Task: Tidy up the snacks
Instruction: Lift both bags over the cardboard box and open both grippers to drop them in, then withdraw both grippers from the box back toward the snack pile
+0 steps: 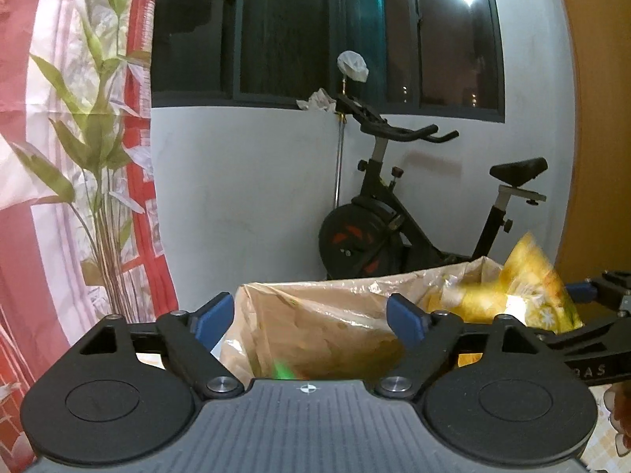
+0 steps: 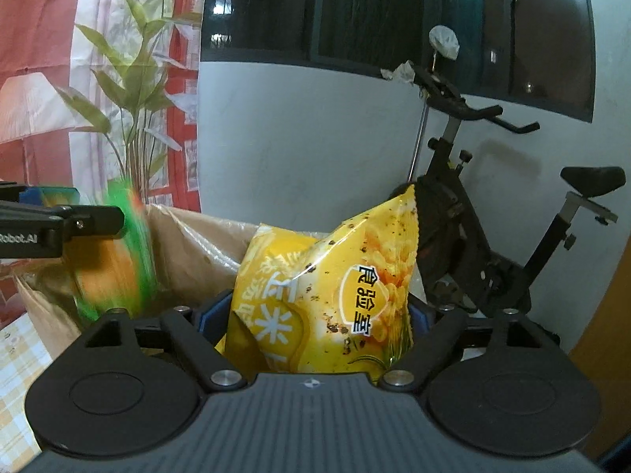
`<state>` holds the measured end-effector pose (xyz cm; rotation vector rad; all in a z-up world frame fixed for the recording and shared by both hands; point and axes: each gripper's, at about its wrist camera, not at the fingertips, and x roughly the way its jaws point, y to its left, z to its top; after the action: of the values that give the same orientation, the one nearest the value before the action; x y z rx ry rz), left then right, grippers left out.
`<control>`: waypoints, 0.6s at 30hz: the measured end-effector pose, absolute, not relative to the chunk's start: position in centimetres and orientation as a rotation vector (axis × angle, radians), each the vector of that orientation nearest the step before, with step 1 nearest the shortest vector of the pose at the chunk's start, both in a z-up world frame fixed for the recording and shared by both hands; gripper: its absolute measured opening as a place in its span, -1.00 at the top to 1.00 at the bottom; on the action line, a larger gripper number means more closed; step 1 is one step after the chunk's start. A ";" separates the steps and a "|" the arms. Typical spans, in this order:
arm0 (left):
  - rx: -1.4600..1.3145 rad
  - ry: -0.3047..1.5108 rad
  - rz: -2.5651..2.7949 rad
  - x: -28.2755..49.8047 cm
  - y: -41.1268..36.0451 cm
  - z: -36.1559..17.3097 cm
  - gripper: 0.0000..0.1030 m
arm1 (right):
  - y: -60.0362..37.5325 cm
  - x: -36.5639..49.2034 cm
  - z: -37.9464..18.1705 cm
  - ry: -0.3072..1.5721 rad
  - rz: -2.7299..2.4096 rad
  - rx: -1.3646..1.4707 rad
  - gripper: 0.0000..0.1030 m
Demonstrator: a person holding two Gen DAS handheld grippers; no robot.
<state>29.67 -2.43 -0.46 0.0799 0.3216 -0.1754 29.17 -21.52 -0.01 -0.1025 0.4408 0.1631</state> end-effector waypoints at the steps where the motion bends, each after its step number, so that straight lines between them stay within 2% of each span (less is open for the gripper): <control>1: 0.080 0.321 -0.176 29.6 -2.3 -0.3 -0.68 | -21.6 29.0 0.0 0.443 0.167 -0.094 -0.77; 18: -0.010 0.363 -0.194 24.8 0.6 2.0 -0.68 | -22.4 23.7 2.8 0.430 0.183 -0.044 -0.78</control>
<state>24.84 0.57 2.00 -0.0103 0.3628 -0.1940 23.66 -22.40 2.83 -0.0436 0.4297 0.1830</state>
